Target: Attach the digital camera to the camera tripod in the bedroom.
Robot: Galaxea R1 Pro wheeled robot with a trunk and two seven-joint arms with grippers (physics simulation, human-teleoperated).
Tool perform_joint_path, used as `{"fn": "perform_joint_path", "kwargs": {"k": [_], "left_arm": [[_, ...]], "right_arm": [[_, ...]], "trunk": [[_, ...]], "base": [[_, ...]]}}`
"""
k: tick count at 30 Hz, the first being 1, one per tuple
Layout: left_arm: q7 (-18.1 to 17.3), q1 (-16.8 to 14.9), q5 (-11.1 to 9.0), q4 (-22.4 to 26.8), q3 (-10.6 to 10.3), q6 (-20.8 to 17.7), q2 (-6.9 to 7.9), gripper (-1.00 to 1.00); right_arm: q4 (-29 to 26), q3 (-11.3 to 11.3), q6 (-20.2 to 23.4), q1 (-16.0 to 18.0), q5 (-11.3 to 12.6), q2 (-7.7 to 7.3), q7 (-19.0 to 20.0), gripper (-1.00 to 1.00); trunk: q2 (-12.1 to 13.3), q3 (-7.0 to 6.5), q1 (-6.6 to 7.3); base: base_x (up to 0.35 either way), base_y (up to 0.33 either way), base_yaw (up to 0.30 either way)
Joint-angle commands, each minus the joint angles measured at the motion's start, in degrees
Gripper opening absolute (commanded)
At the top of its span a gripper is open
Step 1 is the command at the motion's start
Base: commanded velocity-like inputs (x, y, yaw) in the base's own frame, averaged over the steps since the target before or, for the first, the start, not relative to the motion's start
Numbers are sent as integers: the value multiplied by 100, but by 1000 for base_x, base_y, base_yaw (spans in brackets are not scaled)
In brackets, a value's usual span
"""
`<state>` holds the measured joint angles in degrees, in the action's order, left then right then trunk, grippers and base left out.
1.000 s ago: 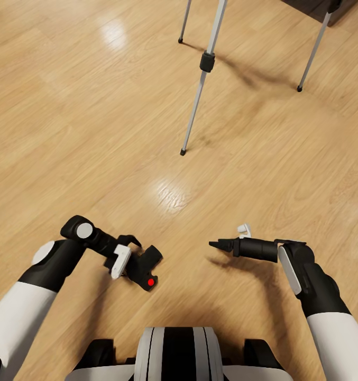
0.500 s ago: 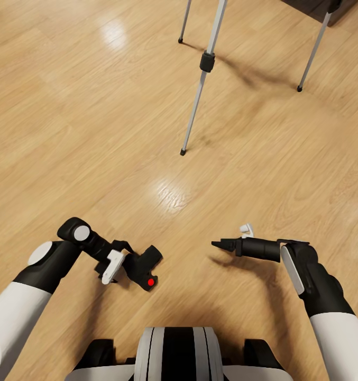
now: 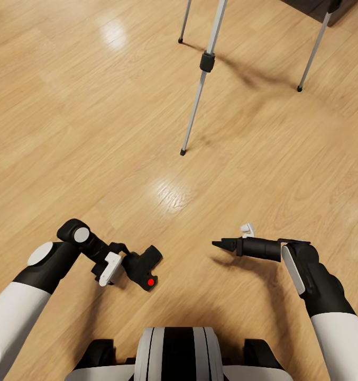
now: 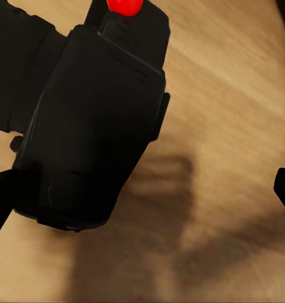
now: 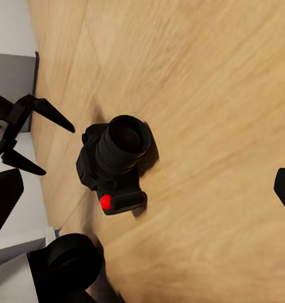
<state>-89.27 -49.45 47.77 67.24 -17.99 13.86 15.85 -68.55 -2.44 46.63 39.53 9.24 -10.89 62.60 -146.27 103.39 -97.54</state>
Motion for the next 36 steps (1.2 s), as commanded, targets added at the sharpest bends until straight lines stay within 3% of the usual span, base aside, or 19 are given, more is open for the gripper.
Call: {"fn": "perform_joint_path", "kwargs": {"k": [1, 14, 15, 16, 26, 36], "left_arm": [[4, -3, 15, -5, -11, 42, 2, 100], [152, -3, 37, -76, 375, 37, -35, 100], [165, -3, 38, -94, 769, 37, -39, 100], [175, -3, 40, -117, 799, 37, -44, 100], [468, -3, 61, -407, 907, 38, -249, 100], [522, -12, 59, -581, 911, 45, -260, 100]], "right_arm": [[0, -2, 31, 2, 17, 1, 7, 100], [-1, 6, 31, 2, 17, 2, 7, 100], [-1, 6, 31, 2, 17, 1, 7, 100], [-1, 6, 31, 2, 17, 3, 7, 100], [-1, 0, 31, 2, 17, -1, 13, 100], [-1, 0, 31, 2, 17, -1, 25, 100]], "trunk": [[-1, 3, 1], [-1, 3, 1], [-1, 3, 1], [-1, 3, 1], [-1, 3, 1], [-1, 3, 1]], "base": [[0, 0, 0], [0, 0, 0], [0, 0, 0], [0, 0, 0], [0, 0, 0], [0, 0, 0]]}}
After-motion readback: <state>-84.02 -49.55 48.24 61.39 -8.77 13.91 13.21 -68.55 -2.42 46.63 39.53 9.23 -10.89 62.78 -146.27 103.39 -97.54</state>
